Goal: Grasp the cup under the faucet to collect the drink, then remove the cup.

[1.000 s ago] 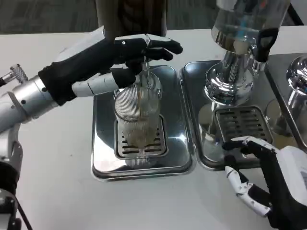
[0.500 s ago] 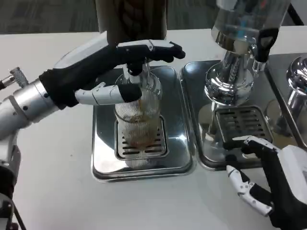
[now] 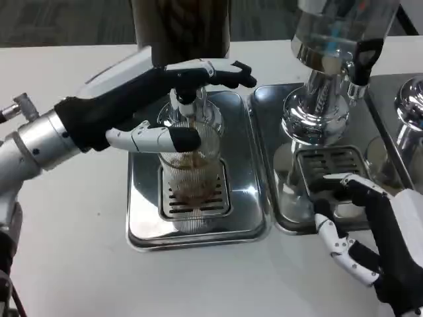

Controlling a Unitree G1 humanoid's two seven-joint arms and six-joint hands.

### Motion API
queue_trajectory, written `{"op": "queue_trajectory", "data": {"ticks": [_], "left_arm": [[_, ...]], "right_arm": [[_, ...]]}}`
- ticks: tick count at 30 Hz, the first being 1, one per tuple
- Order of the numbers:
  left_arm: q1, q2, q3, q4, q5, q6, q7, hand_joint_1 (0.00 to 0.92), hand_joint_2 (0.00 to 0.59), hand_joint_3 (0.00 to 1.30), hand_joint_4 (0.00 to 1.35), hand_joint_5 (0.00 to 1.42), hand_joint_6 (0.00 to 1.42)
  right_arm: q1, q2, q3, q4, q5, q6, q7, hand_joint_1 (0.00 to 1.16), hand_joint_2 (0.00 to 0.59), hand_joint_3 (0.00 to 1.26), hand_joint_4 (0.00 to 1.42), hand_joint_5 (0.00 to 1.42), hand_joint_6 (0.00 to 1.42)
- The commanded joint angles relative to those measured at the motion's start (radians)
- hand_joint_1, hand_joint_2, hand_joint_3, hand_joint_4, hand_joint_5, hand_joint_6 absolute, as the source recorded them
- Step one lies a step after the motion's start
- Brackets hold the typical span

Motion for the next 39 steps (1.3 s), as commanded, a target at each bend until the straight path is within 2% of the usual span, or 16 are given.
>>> {"op": "queue_trajectory", "data": {"ticks": [1,5,6,9,11,15,20,27,39], "left_arm": [[0.014,0.016,-0.033,0.018,0.056,-0.024,0.009,0.0,0.074,0.26,0.14,0.21,0.22],[0.011,0.023,-0.044,0.028,0.076,-0.034,0.038,0.0,0.074,0.26,0.14,0.21,0.22],[0.011,0.025,-0.047,0.031,0.08,-0.037,0.046,0.0,0.074,0.26,0.14,0.21,0.22],[0.01,0.029,-0.054,0.04,0.094,-0.042,0.067,0.0,0.074,0.26,0.14,0.21,0.22],[0.009,0.031,-0.057,0.046,0.104,-0.046,0.08,0.0,0.074,0.26,0.14,0.21,0.22],[0.005,0.036,-0.064,0.062,0.119,-0.054,0.103,0.0,0.074,0.26,0.14,0.21,0.22],[0.005,0.044,-0.07,0.07,0.127,-0.059,0.126,0.0,0.078,0.26,0.14,0.21,0.22],[0.005,0.056,-0.079,0.078,0.132,-0.065,0.152,0.0,0.079,0.26,0.14,0.2,0.22],[0.006,0.065,-0.067,0.096,0.113,-0.045,0.171,0.0,0.084,0.26,0.14,0.2,0.22]], "right_arm": [[-0.022,0.018,-0.019,-0.018,0.095,0.021,0.05,0.47,0.397,0.36,0.31,0.38,0.36],[-0.043,0.021,-0.027,-0.032,0.166,0.034,0.095,0.47,0.366,0.34,0.29,0.37,0.36],[-0.052,0.021,-0.028,-0.038,0.186,0.042,0.113,0.47,0.338,0.28,0.26,0.36,0.36],[-0.072,0.021,-0.03,-0.05,0.228,0.067,0.158,0.46,0.314,0.24,0.24,0.34,0.36],[-0.085,0.017,-0.03,-0.059,0.239,0.086,0.184,0.55,0.264,0.13,0.17,0.29,0.33],[-0.129,0.006,-0.028,-0.06,0.267,0.135,0.249,0.6,0.235,0.05,0.09,0.2,0.25],[-0.19,-0.003,-0.026,-0.032,0.308,0.182,0.302,0.6,0.224,0.03,0.06,0.14,0.2],[-0.256,-0.002,-0.013,0.031,0.326,0.209,0.317,0.59,0.233,0.03,0.03,0.1,0.17],[-0.356,0.011,0.006,0.163,0.362,0.187,0.312,0.59,0.233,0.05,0.05,0.11,0.16]]}}
